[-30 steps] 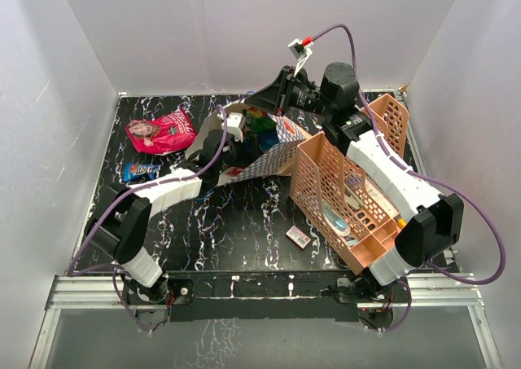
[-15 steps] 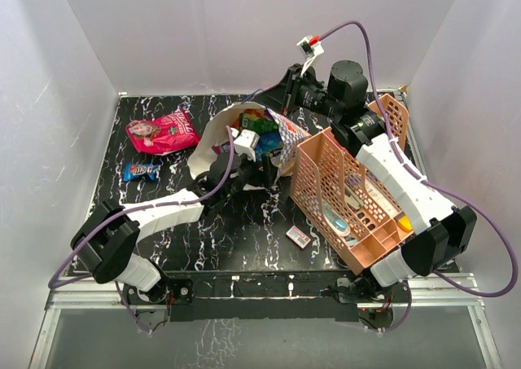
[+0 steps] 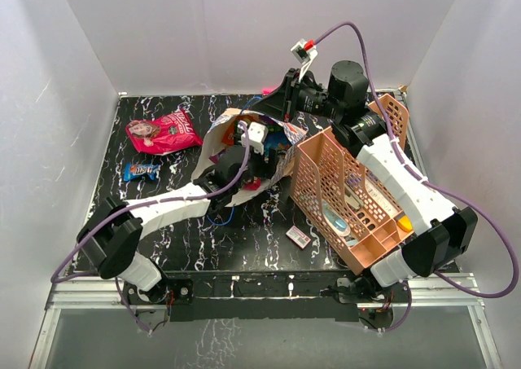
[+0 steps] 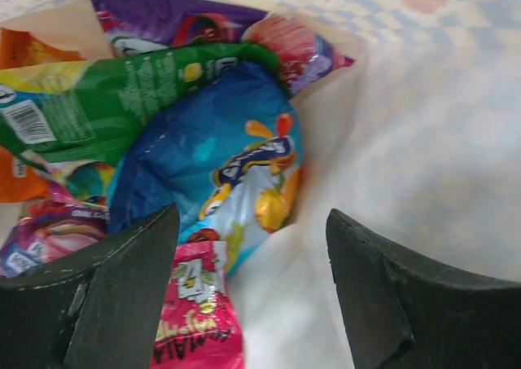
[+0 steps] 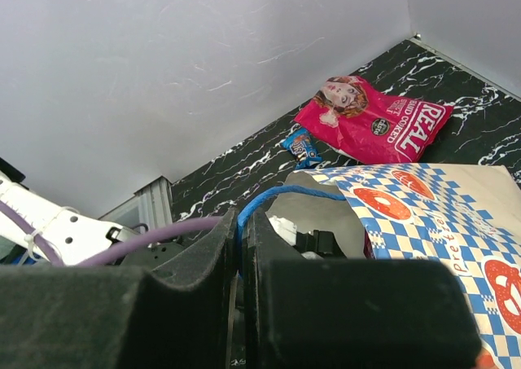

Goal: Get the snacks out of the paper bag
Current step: Take out the snack from the paper bag.

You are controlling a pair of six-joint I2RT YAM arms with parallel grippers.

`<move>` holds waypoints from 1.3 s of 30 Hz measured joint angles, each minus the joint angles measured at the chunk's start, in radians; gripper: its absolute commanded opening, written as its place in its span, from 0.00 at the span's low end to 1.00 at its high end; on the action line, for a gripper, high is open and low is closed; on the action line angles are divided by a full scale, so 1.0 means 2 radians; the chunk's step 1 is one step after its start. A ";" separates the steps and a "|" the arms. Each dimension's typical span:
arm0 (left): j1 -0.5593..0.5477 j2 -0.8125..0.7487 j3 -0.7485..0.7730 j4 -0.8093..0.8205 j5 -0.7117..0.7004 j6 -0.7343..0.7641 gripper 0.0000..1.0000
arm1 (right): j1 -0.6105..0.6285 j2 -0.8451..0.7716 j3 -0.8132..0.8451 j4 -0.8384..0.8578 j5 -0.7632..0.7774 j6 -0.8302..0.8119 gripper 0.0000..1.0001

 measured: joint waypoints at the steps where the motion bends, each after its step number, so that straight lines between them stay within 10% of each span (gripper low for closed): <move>1: 0.000 0.004 0.000 0.001 -0.012 0.011 0.61 | 0.000 0.000 0.000 0.000 0.000 0.000 0.08; 23: 0.043 0.171 0.063 0.049 -0.053 0.126 0.83 | 0.000 0.000 0.000 0.000 -0.001 0.000 0.08; 33: 0.053 0.186 0.087 0.024 -0.035 0.126 0.13 | 0.000 0.000 -0.001 0.000 0.003 -0.005 0.08; 39: 0.053 0.166 0.100 -0.038 -0.022 0.101 0.00 | 0.000 -0.001 -0.001 0.000 0.011 -0.009 0.08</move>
